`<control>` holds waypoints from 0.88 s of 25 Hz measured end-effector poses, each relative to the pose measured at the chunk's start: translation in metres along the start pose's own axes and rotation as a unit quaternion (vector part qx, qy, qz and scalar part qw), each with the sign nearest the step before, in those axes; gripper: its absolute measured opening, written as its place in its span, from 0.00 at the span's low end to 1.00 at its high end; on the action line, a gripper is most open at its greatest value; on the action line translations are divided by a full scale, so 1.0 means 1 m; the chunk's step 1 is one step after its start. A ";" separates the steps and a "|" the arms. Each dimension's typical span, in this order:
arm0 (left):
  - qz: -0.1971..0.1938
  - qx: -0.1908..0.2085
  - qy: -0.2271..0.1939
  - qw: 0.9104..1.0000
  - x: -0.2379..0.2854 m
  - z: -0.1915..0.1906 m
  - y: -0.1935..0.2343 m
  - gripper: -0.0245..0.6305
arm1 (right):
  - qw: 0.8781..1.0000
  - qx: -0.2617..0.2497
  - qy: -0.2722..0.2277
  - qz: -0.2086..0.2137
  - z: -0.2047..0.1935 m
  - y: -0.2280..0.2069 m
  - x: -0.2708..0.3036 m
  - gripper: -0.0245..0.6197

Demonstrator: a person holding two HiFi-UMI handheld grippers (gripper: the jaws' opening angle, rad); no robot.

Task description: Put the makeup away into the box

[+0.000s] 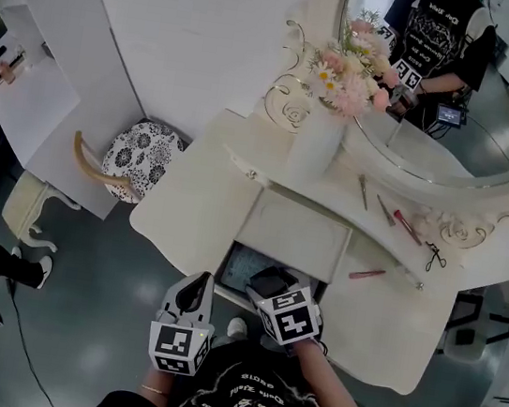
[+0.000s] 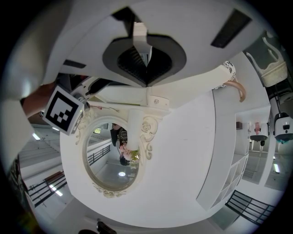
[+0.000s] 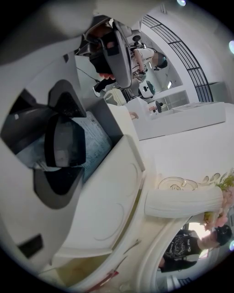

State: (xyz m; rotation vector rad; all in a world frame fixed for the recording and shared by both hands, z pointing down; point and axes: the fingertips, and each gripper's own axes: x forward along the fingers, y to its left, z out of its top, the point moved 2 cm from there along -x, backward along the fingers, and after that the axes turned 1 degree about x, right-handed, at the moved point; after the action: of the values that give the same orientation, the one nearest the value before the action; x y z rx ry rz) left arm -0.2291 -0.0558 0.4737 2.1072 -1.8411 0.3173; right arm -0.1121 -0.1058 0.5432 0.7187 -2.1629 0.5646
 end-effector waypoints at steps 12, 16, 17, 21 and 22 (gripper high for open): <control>0.002 -0.003 0.000 1.000 0.002 -0.001 0.003 0.06 | 1.000 0.015 0.027 -0.006 -0.008 -0.006 0.008 0.57; -0.001 -0.002 0.002 1.000 0.002 -0.001 0.001 0.06 | 0.999 0.019 0.030 -0.005 -0.011 -0.007 0.008 0.57; -0.002 -0.002 0.002 1.000 0.002 -0.001 0.001 0.06 | 0.999 0.020 0.029 -0.005 -0.011 -0.007 0.009 0.57; -0.002 0.000 0.003 1.000 0.002 -0.001 0.000 0.06 | 0.999 0.024 0.029 -0.002 -0.012 -0.008 0.011 0.57; -0.002 0.000 0.003 1.000 0.003 -0.001 0.001 0.06 | 0.999 0.026 0.029 -0.001 -0.012 -0.008 0.012 0.57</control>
State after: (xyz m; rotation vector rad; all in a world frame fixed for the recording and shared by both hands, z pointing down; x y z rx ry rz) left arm -0.2293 -0.0579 0.4754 2.1078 -1.8334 0.3234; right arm -0.1071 -0.1079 0.5614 0.7239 -2.0995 0.6347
